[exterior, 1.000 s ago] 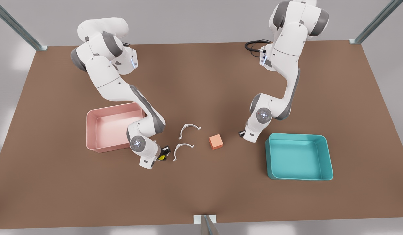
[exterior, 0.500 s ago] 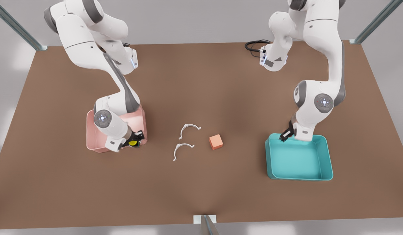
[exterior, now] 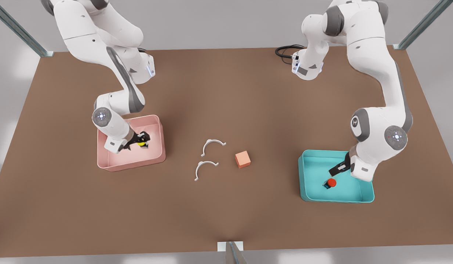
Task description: Place the red button in the blue storage box with the left arm, and place the yellow button in the pink storage box with the right arm
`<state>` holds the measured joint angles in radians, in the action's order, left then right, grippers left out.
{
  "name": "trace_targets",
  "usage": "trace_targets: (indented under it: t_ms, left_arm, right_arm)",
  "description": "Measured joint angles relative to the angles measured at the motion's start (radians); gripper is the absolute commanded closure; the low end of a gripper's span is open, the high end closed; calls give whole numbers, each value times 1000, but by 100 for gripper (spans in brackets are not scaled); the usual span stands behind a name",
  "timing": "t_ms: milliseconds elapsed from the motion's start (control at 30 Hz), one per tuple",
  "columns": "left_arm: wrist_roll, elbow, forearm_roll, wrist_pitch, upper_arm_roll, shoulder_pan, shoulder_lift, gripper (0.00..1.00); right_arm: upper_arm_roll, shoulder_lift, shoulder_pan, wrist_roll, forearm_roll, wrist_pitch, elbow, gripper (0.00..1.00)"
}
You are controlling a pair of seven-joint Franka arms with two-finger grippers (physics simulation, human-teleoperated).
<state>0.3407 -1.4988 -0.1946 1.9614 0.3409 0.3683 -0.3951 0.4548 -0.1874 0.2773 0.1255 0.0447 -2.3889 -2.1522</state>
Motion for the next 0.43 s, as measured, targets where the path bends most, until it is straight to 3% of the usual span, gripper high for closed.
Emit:
trace_targets:
  t_ms: [33,100,133,167,200,233,300,433]
  left_arm:
    - [-20,18,30,-37,-14,14,62,0]
    - [-56,34,87,-117,-221,-155,198,0]
    - [-72,37,110,-154,-304,-234,246,0]
    - [-87,38,129,-187,-346,-278,283,0]
    - [-102,35,144,-217,-368,-301,316,0]
    - [-116,34,156,-243,-378,-313,336,0]
    - [-141,31,173,-285,-386,-323,351,0]
    - [-184,30,188,-339,-389,-324,354,0]
  right_arm:
    - [2,-3,-4,0,-1,48,128,0]
    - [0,2,-9,-3,-2,178,390,0]
    - [-49,13,-48,-6,-3,248,475,0]
    - [-158,-4,-148,-12,-1,329,593,0]
    - [-223,-92,-215,-18,10,437,803,6]
    - [-255,-110,-244,-24,21,527,873,6]
    - [-286,-1,-268,-36,34,604,692,1]
    - [-308,22,-263,-57,23,676,653,0]
